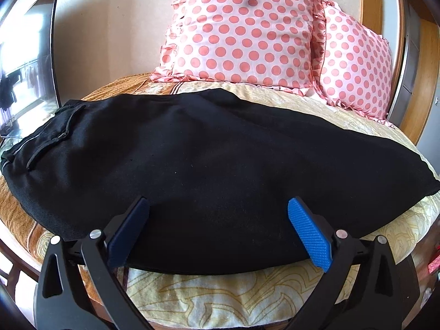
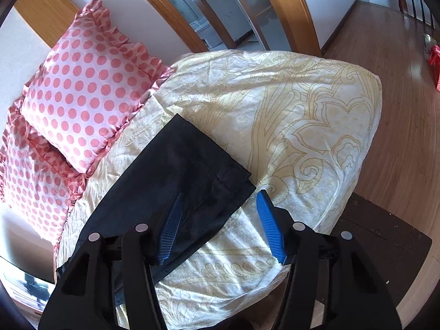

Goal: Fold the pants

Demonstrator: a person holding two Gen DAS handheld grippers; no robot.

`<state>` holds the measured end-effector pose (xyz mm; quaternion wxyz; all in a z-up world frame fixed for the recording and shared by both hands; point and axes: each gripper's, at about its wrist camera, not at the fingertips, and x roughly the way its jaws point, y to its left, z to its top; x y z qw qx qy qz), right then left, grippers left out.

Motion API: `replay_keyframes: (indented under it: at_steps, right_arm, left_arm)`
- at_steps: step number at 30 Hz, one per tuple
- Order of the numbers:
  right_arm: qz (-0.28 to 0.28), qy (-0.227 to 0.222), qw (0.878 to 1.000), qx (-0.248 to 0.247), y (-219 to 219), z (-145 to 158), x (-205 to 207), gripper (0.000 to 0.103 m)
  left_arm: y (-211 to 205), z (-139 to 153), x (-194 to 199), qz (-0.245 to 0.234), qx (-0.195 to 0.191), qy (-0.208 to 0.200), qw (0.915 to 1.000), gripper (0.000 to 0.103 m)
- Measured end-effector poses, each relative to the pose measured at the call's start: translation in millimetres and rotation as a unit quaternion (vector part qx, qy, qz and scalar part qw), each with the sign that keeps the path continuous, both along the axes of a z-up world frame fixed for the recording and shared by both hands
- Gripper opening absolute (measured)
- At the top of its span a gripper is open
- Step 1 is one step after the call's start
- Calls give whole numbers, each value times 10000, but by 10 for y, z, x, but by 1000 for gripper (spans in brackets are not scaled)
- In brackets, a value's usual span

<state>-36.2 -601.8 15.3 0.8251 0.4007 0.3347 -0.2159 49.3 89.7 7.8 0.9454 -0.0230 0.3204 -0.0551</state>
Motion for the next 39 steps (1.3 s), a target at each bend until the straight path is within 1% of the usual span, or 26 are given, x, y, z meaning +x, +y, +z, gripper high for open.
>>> replay_keyframes:
  at_steps: [3, 10, 12, 13, 14, 16, 17, 18, 19, 20, 23, 28, 30, 33, 36, 38, 39]
  right_arm:
    - [-88, -138, 9998, 130, -13, -42, -29, 58]
    - [-226, -541, 9959, 686, -107, -103, 8, 58]
    - [-245, -618, 9952, 713, -110, -112, 34, 58]
    - [-255, -668, 9948, 719, -110, -113, 42, 56]
    - [-230, -763, 9939, 768, -111, -122, 52, 42]
    - [-248, -810, 9926, 867, -115, -166, 75, 33]
    - [-263, -788, 9933, 808, -110, -169, 78, 24]
    - [-269, -757, 9940, 741, -102, -166, 80, 21]
    - [-277, -775, 9942, 695, -90, -155, 77, 15]
    - [-269, -832, 9940, 656, -74, -134, 69, 12]
    - [-154, -1034, 9938, 380, 16, 19, 80, 12]
    - [423, -1496, 9878, 29, 284, 388, 219, 12]
    - [720, -1660, 9835, -60, 453, 537, 321, 12]
    - [1259, -1892, 9737, -133, 800, 743, 540, 12]
    - [1954, -2142, 9570, -91, 1301, 938, 816, 12]
    - [2455, -2260, 9427, -34, 1715, 1037, 1000, 12]
    - [2754, -2313, 9331, 35, 1969, 1066, 1112, 12]
  left_arm:
    - [-12, 6, 0, 18, 7, -15, 10000, 101]
    - [-23, 3, 15, 74, 69, -22, 9999, 101]
    - [-20, 1, 15, 80, 61, -22, 9999, 101]
    - [-20, 1, 16, 85, 60, -21, 9999, 101]
    - [-14, 0, 18, 84, 58, -21, 9999, 101]
    - [-13, -1, 21, 85, 61, -20, 9999, 101]
    - [-12, 0, 21, 84, 61, -23, 9999, 101]
    - [-13, 1, 19, 81, 57, -23, 9999, 101]
    - [-13, 1, 19, 80, 57, -23, 9999, 101]
    - [-11, 2, 24, 77, 55, -27, 10000, 101]
    - [-8, 4, 27, 78, 59, -36, 9999, 101]
    - [-9, -4, 21, 69, 99, -65, 9999, 101]
    - [-9, -4, 20, 74, 103, -78, 9999, 101]
    - [-5, 1, 17, 93, 50, -90, 9999, 101]
    - [11, 9, 20, 119, -58, -105, 9999, 101]
    - [19, 12, 17, 137, -131, -119, 9997, 101]
    - [25, 12, 18, 147, -167, -127, 9997, 101]
